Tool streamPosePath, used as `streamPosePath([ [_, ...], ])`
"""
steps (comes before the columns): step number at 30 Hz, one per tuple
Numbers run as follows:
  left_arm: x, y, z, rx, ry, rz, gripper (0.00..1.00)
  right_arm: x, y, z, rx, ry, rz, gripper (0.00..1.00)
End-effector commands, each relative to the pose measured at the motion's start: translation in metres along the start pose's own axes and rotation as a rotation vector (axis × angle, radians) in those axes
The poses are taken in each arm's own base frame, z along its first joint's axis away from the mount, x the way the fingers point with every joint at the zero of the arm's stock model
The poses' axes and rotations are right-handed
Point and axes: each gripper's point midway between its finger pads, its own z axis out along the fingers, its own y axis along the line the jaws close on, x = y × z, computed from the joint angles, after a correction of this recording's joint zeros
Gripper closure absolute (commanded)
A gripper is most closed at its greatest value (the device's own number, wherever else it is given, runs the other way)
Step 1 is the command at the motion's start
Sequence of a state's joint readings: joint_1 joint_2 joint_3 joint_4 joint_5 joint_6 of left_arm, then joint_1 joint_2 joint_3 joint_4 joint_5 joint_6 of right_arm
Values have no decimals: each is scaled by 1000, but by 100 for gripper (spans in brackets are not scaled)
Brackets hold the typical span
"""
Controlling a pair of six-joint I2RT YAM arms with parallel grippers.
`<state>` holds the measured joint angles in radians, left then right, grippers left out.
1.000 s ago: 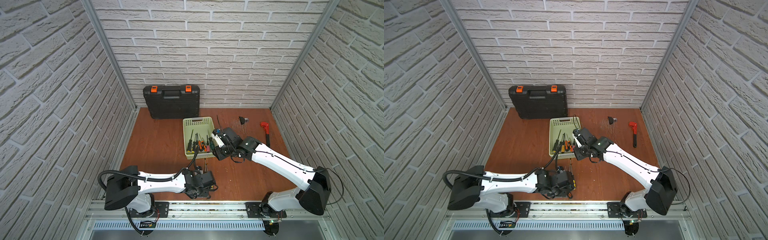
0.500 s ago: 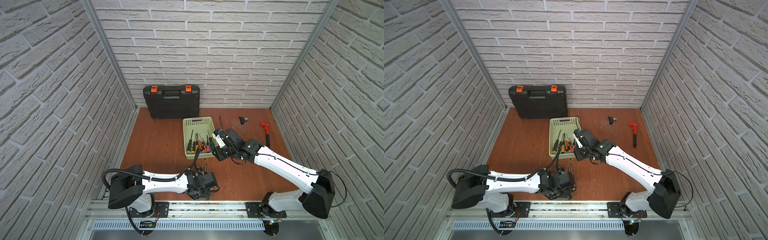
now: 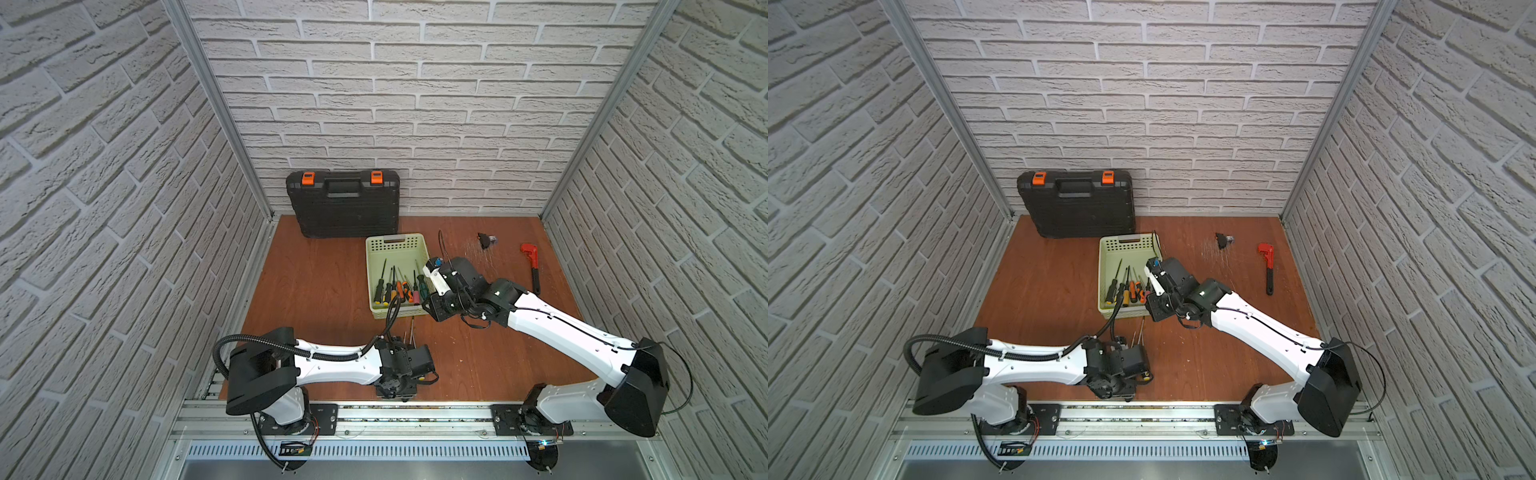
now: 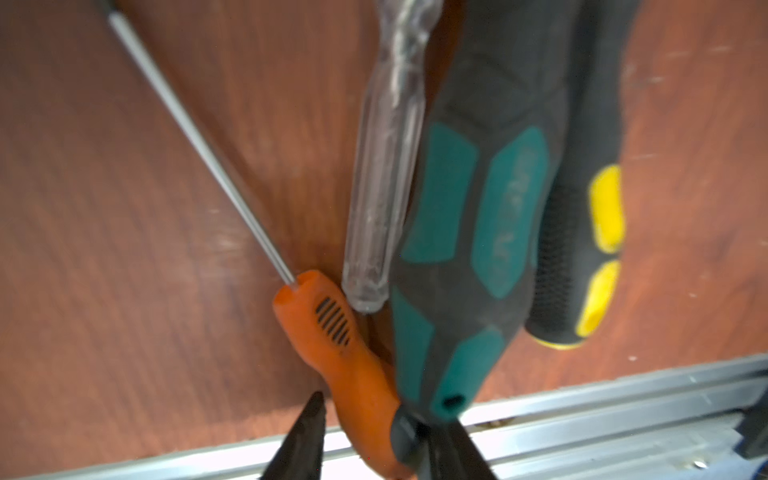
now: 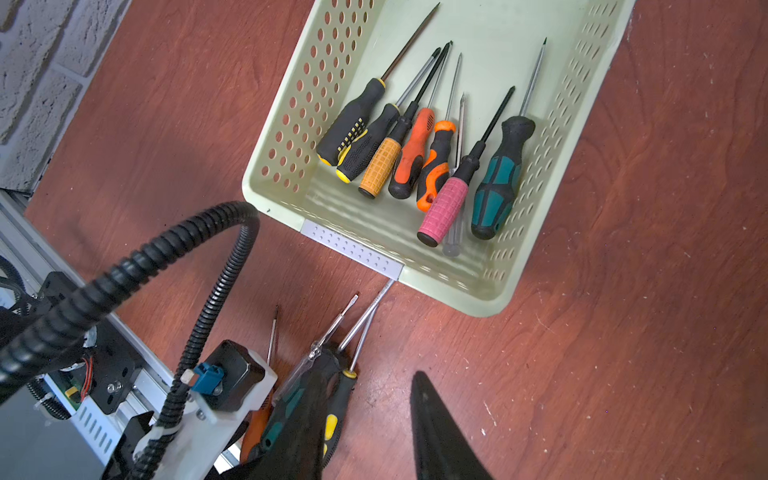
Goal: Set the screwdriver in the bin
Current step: 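Grasp the orange-handled screwdriver with the left gripper, then lift and carry the orange-handled screwdriver with the left gripper into the basket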
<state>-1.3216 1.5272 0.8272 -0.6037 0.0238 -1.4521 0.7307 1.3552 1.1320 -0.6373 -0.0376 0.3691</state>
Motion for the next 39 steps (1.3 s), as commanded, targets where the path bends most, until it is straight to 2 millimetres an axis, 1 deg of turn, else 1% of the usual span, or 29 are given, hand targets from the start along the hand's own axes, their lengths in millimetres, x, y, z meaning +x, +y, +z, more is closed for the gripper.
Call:
streamPosePath([
  [1, -7, 25, 3, -97, -19, -2, 64, -1, 4, 3, -24, -17, 16, 64],
  [3, -9, 29, 3, -107, -20, -4, 67, -2, 4, 3, -25, -19, 18, 65],
  [9, -12, 40, -2, -137, -33, -2, 85, -3, 4, 2, -25, -19, 23, 64],
  [14, -11, 53, -17, -172, -44, 20, 86, -4, 7, 5, -37, -13, 28, 65],
  [18, -10, 54, -30, -161, -49, 59, 89, -6, 9, 7, -43, -11, 33, 65],
  [21, -9, 56, -46, -156, -64, 92, 91, -8, 8, 6, -36, -14, 31, 65],
  [24, -13, 65, -68, -167, -99, 102, 91, -8, 8, 8, -32, -11, 31, 65],
  [26, -21, 71, -87, -173, -134, 102, 91, -8, 9, 10, -40, -8, 36, 65],
  [30, -40, 70, -131, -138, -217, 116, 91, -7, 9, 12, -40, -4, 44, 65],
  [32, -54, 65, -155, -102, -263, 143, 91, -9, 9, 11, -37, -5, 46, 65],
  [34, -68, 57, -175, -69, -299, 186, 91, -11, 10, 10, -38, -7, 46, 65],
  [35, -78, 52, -184, -52, -310, 203, 91, -12, 11, 8, -41, -9, 45, 65],
  [37, -99, 41, -194, -18, -319, 234, 91, -16, 13, 3, -48, -16, 44, 65],
  [39, -125, 28, -199, 12, -337, 273, 90, -19, 16, -1, -60, -26, 47, 65],
])
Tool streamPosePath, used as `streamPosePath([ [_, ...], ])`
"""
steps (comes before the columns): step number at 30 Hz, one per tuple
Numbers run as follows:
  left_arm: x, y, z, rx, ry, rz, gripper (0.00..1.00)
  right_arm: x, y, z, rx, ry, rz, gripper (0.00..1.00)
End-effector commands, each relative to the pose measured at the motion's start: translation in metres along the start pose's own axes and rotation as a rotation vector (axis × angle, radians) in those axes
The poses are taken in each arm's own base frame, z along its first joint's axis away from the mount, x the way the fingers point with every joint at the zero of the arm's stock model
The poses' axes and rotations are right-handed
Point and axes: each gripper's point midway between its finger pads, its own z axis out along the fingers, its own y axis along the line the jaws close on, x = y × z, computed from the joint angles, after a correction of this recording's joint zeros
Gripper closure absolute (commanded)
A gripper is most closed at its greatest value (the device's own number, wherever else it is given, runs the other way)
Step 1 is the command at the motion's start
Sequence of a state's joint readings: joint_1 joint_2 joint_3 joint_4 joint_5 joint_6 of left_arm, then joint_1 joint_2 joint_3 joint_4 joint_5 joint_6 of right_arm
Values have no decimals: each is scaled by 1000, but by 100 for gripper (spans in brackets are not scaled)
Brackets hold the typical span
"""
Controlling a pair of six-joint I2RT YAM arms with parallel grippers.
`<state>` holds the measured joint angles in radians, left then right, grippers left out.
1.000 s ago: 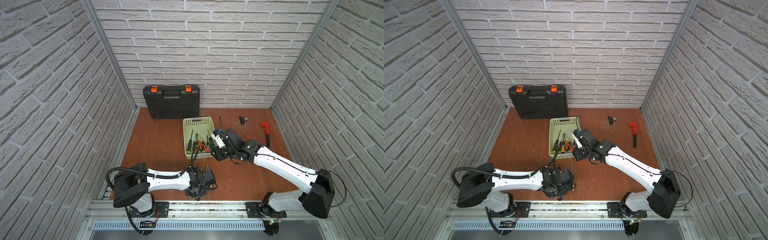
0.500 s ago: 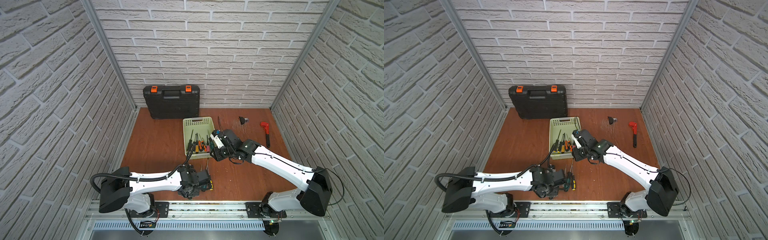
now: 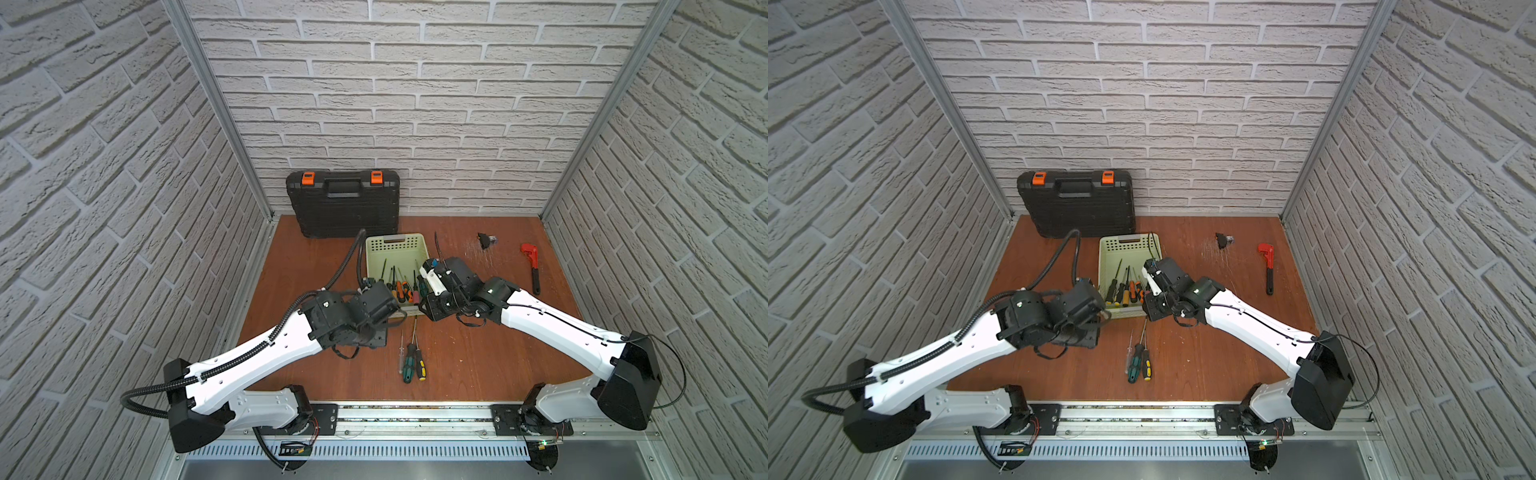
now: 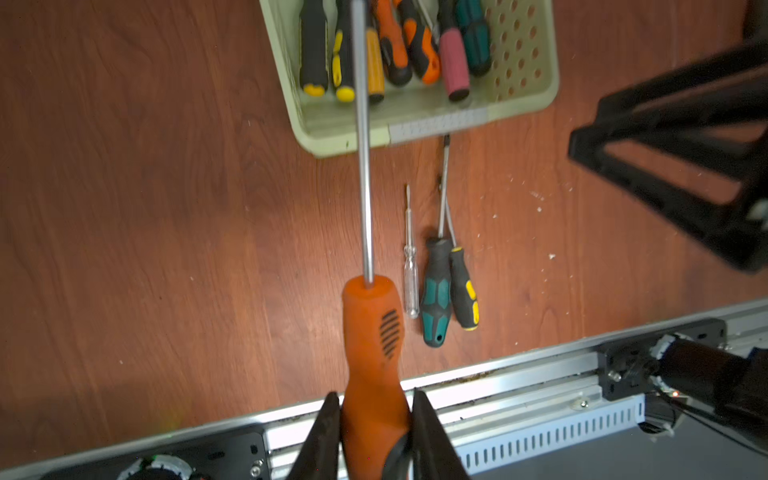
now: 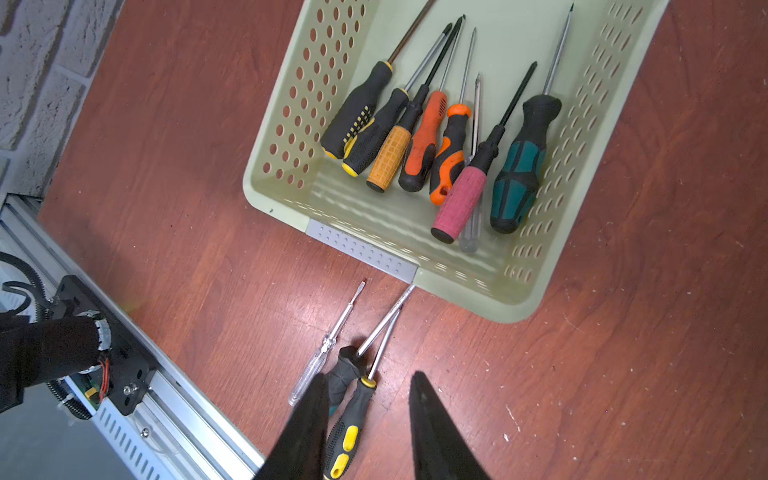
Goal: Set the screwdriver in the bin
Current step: 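Lift and carry the orange-handled screwdriver with the left gripper into the basket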
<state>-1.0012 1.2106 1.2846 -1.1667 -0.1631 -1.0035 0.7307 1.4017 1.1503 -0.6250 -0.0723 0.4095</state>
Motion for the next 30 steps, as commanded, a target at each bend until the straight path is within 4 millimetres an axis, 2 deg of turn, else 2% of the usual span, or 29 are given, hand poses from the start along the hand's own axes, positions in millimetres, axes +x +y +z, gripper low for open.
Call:
streamPosePath([
  [1, -38, -8, 9, 13, -17, 170, 90, -18, 11, -15, -39, -61, 8, 65],
  [5, -84, -15, 40, -17, 7, 234, 90, -18, 9, -22, -27, -68, 13, 65],
  [8, -107, -14, 64, -27, 33, 254, 90, -16, 6, -27, -15, -75, 13, 65],
  [12, -127, 4, 95, -66, 68, 192, 90, -9, 4, -37, -18, -81, 13, 66],
  [16, -131, 9, 127, -35, 107, 158, 89, 3, -1, -44, -8, -68, 14, 65],
  [22, -127, 10, 162, -37, 165, 155, 90, 19, -10, -30, 12, -27, 27, 65],
  [30, -121, 24, 196, -50, 219, 110, 91, 17, 0, -19, -25, -6, 25, 66],
])
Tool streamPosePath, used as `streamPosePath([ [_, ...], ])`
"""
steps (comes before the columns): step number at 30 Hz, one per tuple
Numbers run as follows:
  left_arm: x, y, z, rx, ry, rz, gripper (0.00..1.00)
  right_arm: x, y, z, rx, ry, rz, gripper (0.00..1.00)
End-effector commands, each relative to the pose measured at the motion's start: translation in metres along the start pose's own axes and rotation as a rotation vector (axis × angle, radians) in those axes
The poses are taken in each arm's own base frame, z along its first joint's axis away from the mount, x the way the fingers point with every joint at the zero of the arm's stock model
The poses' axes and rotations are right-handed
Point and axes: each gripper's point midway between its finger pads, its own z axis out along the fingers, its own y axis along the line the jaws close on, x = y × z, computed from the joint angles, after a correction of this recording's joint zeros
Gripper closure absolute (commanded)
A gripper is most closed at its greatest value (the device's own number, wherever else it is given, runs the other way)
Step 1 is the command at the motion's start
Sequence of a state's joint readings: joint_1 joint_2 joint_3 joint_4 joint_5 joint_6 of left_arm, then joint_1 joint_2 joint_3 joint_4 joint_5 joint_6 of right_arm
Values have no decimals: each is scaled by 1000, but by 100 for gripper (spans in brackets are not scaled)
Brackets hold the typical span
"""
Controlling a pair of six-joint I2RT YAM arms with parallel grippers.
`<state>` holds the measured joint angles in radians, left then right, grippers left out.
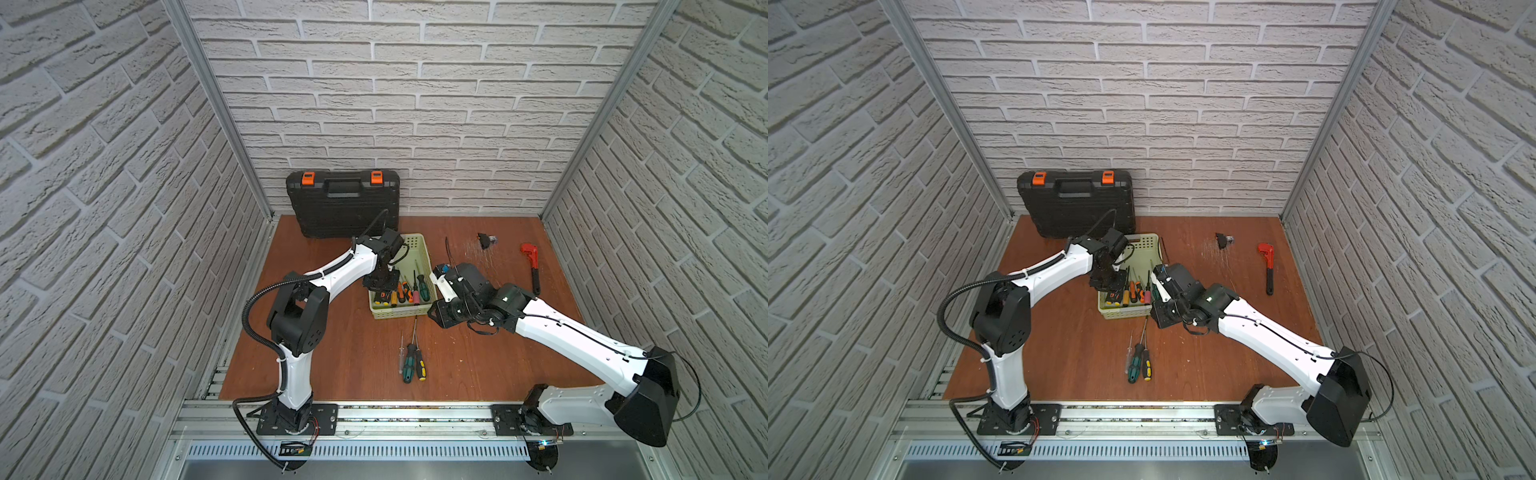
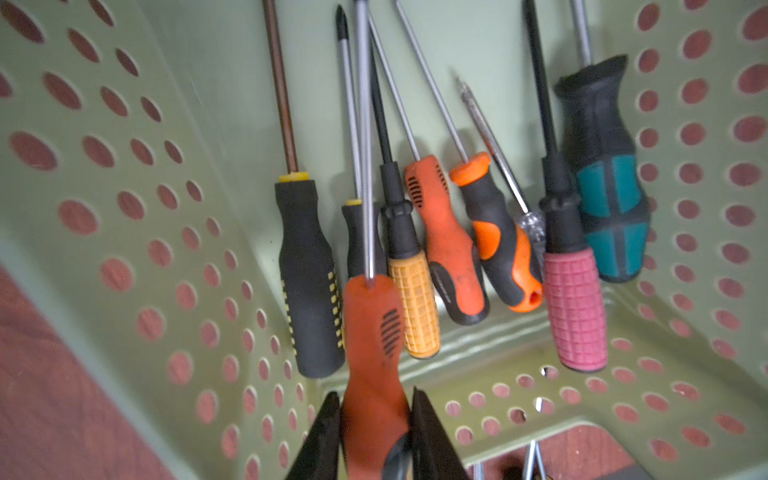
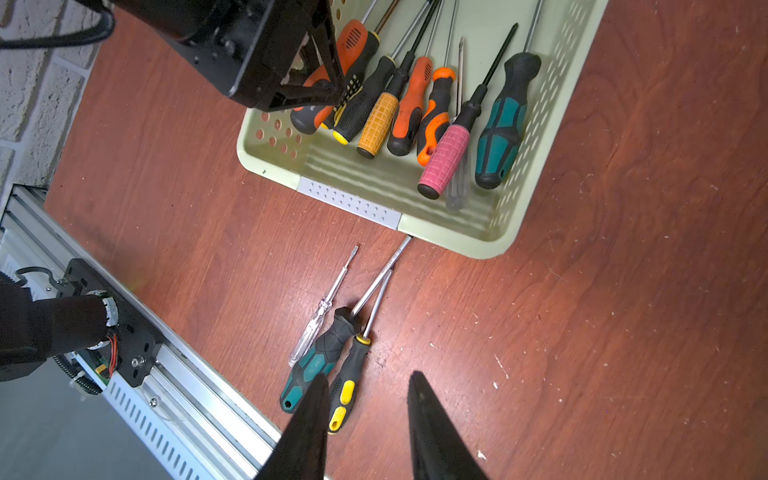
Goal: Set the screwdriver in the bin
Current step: 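Lift and carry the orange-handled screwdriver with the left gripper into the basket, then release and lift the left gripper while the right gripper reaches the black-yellow screwdriver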
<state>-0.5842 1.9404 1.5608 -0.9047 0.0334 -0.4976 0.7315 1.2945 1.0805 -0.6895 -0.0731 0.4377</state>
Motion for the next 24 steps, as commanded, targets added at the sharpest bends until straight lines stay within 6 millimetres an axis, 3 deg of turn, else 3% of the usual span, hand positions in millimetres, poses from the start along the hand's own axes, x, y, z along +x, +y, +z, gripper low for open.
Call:
streamPosePath([
  [1, -1, 2, 13, 17, 8, -7, 91, -10, 11, -1, -35, -29, -11, 66],
  [6, 5, 5, 30, 18, 29, -30, 90, -15, 13, 1, -34, -28, -18, 66],
  [11, 7, 6, 35, 15, 28, -40, 90, -11, 9, 5, -21, -22, -4, 66],
  [16, 8, 6, 34, 16, 23, -43, 75, -13, 10, 8, -23, -23, 6, 66],
  [20, 5, 6, 21, 26, -15, -54, 59, -17, 12, 9, -29, -29, 6, 66],
  [24, -4, 3, -3, 40, -72, -60, 56, -16, 14, 10, -28, -19, 1, 66],
])
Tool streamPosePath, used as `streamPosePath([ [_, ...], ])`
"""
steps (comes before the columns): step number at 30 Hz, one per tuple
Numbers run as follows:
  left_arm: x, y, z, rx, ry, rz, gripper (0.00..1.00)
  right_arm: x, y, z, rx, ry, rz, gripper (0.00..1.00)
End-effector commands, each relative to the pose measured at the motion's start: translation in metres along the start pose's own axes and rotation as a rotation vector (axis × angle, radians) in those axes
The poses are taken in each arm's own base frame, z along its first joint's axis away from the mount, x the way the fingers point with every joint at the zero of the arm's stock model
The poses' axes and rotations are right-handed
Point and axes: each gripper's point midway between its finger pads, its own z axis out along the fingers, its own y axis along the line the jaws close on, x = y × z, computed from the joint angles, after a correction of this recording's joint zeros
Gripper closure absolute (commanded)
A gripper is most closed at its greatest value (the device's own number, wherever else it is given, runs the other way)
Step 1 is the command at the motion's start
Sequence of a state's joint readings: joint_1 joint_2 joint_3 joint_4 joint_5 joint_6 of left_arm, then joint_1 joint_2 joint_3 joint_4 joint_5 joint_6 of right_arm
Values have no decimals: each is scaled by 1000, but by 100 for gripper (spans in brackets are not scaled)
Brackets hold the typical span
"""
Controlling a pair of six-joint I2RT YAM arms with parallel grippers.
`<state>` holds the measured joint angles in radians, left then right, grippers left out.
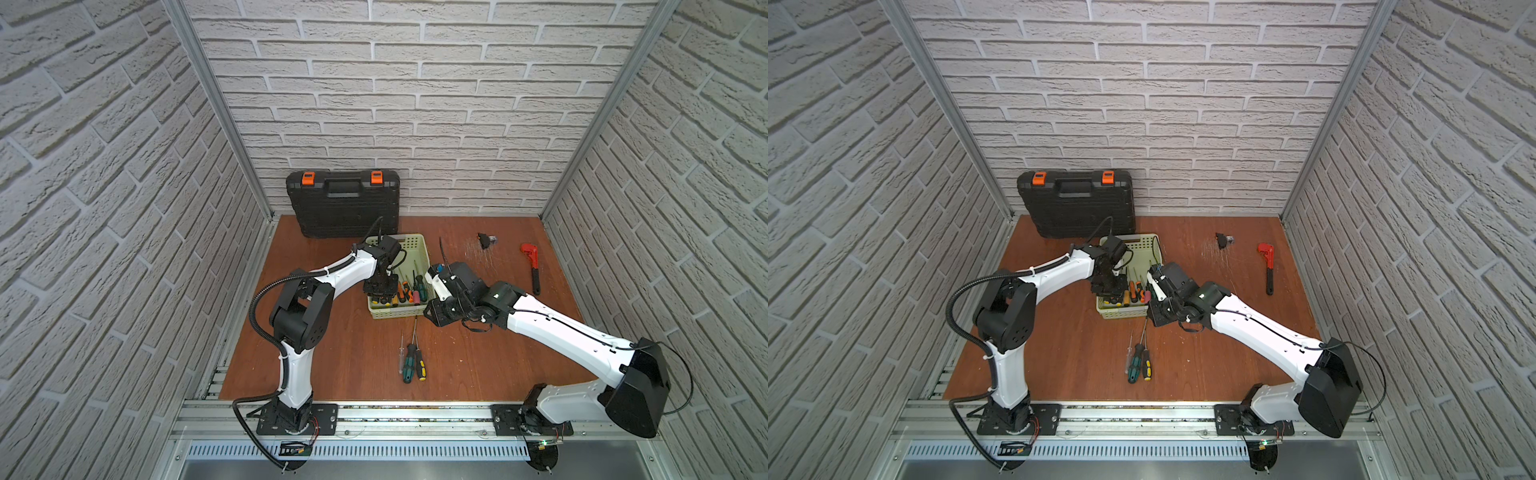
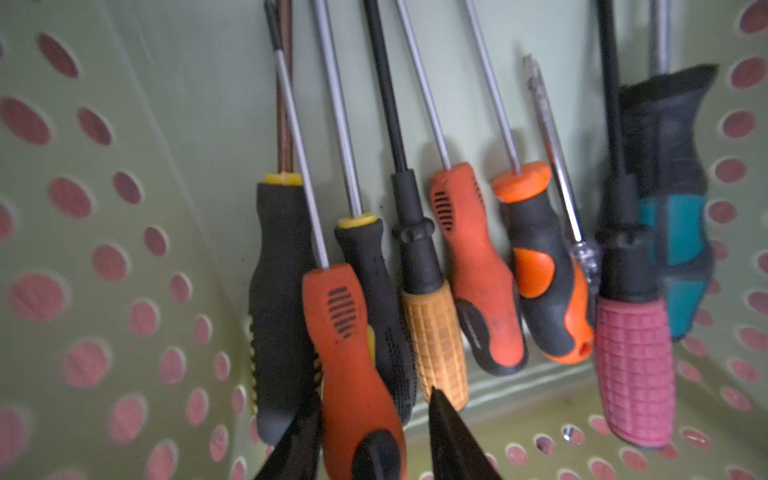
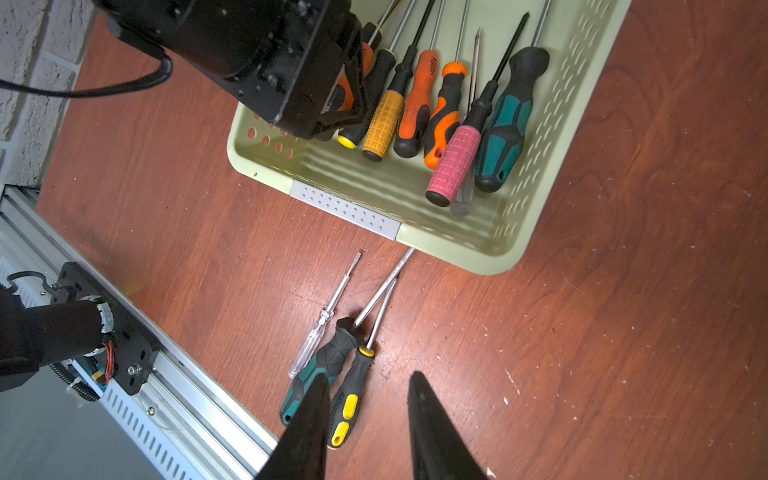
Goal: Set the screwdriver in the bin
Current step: 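Release and lift the left gripper while the right gripper reaches the black-yellow screwdriver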
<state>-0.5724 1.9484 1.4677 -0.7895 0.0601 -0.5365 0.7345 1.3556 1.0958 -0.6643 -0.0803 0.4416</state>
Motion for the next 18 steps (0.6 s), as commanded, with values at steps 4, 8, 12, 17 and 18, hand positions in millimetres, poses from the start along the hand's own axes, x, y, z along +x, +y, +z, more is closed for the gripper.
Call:
streamPosePath([
  [4, -13, -5, -56, 43, -134, -15, 56, -11, 12, -5, -25, -35, -3, 66],
  [8, -13, -14, -87, 115, -213, -31, 56, -5, 12, -5, -8, -24, -6, 66],
  [12, 0, -25, -105, 235, -269, -85, 56, 6, 10, -10, 29, -12, -12, 66],
  [17, 41, -30, -121, 241, -303, -67, 56, 35, 7, -11, 70, 34, 8, 62],
  [18, 50, -29, -124, 225, -309, -50, 56, 43, 7, -9, 74, 57, 16, 62],
])
